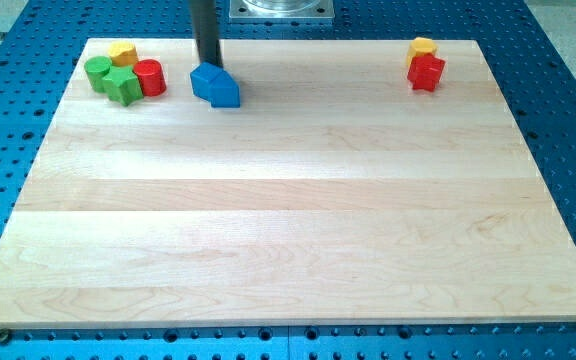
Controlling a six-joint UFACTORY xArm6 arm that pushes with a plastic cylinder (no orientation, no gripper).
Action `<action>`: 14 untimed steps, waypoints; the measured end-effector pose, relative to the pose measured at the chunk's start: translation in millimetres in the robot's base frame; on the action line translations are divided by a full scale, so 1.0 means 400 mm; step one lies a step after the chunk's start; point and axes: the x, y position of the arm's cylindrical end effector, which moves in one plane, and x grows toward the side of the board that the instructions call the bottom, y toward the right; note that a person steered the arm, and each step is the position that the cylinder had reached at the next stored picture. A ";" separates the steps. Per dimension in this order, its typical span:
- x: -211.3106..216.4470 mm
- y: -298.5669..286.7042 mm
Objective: Move the cube to the center left of the board
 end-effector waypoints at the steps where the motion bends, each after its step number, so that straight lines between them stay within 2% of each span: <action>1: 0.103 -0.037; 2: 0.161 -0.229; 3: 0.239 -0.149; 4: 0.159 -0.085; 5: 0.208 0.036; 6: 0.307 -0.039; 8: 0.435 0.064; 9: 0.459 -0.095; 10: 0.506 -0.137; 12: 0.399 -0.036; 13: 0.396 -0.242; 14: 0.396 -0.276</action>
